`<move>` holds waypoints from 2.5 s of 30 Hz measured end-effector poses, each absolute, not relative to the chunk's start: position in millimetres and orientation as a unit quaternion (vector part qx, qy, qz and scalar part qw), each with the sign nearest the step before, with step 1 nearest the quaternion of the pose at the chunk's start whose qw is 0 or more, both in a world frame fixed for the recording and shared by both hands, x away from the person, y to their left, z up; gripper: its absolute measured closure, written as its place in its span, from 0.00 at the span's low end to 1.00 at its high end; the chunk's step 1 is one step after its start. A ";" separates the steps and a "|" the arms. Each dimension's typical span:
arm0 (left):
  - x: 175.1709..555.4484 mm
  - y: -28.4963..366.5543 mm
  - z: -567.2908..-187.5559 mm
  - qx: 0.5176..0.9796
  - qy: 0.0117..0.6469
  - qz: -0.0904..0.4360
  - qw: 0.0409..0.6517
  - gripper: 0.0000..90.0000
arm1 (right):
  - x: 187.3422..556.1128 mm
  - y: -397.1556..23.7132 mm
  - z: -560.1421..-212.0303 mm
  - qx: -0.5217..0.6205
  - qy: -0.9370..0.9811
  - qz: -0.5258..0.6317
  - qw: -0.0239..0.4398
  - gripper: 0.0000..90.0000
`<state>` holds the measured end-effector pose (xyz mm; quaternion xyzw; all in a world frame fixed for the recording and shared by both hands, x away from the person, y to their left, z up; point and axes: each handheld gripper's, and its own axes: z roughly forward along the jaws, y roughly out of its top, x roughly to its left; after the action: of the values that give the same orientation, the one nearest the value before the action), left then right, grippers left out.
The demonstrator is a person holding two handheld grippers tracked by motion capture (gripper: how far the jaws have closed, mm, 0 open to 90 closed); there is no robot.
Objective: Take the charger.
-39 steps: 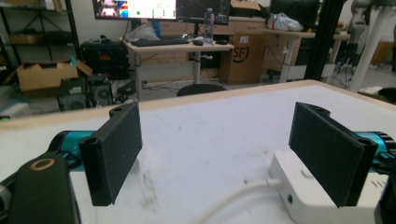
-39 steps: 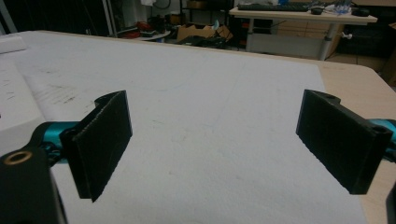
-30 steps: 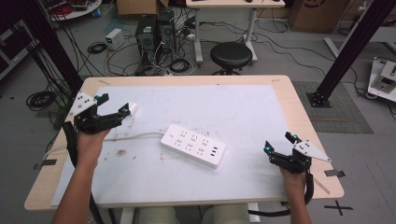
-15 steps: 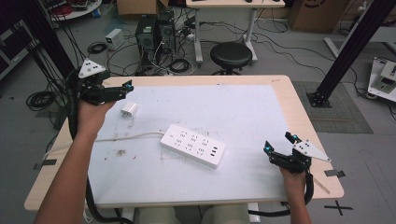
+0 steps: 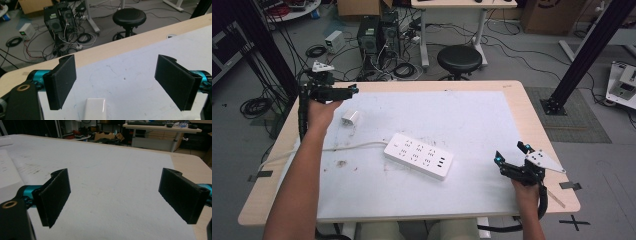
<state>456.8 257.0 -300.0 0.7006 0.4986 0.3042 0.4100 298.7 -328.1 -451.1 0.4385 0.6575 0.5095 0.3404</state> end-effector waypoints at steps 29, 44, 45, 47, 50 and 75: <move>501.5 278.6 -413.4 0.737 0.553 0.235 0.310 0.19 | 299.0 -327.2 -451.0 0.439 0.660 0.505 0.342 0.12; 507.6 277.4 -433.4 0.753 0.560 0.216 0.271 0.19 | 299.0 -327.1 -451.0 0.439 0.662 0.504 0.340 0.12; 507.9 277.9 -434.2 0.753 0.560 0.216 0.269 0.19 | 299.2 -327.2 -451.0 0.438 0.662 0.504 0.341 0.12; 508.1 278.1 -435.7 0.754 0.560 0.214 0.269 0.21 | 299.5 -327.2 -451.1 0.437 0.662 0.503 0.343 0.12; 507.8 276.9 -436.4 0.759 0.553 0.216 0.268 0.27 | 299.2 -326.7 -451.1 0.439 0.662 0.503 0.341 0.12; 497.2 279.6 -428.0 0.750 0.547 0.224 0.298 0.47 | 299.2 -326.3 -451.0 0.437 0.662 0.503 0.342 0.12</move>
<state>497.2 279.6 -428.0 0.7499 0.5466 0.2235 0.2983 299.2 -326.3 -451.0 0.4371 0.6625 0.5029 0.3424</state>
